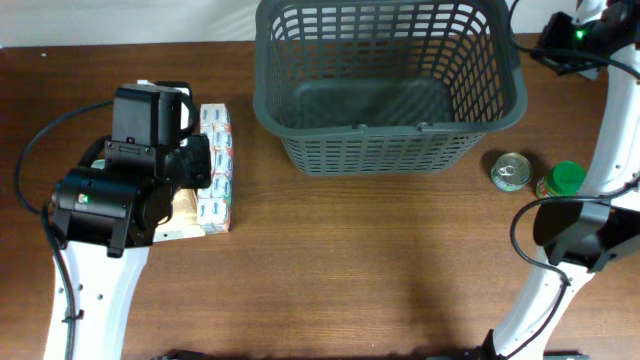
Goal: Pack container
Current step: 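Lower the left gripper onto the white tissue pack stack and grasp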
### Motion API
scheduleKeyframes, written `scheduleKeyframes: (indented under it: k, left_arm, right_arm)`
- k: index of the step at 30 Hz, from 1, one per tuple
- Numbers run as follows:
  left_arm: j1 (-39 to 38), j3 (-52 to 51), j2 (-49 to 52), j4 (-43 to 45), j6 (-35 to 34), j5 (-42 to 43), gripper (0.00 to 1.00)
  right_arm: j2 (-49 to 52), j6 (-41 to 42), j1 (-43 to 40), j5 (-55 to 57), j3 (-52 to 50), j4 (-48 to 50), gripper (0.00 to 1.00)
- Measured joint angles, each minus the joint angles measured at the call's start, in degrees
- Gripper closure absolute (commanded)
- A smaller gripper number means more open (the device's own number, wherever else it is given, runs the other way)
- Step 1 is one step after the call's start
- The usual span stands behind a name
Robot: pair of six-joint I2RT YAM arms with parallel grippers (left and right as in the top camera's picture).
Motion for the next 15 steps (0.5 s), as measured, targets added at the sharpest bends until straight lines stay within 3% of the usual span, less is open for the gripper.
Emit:
scheduleKeyframes:
  k: [15]
  left_arm:
    - [0.0, 0.0, 0.0, -0.2, 0.0, 0.0, 0.97]
  right_arm:
    - [2.0, 0.0, 2.7, -0.9, 0.0, 1.7, 0.96]
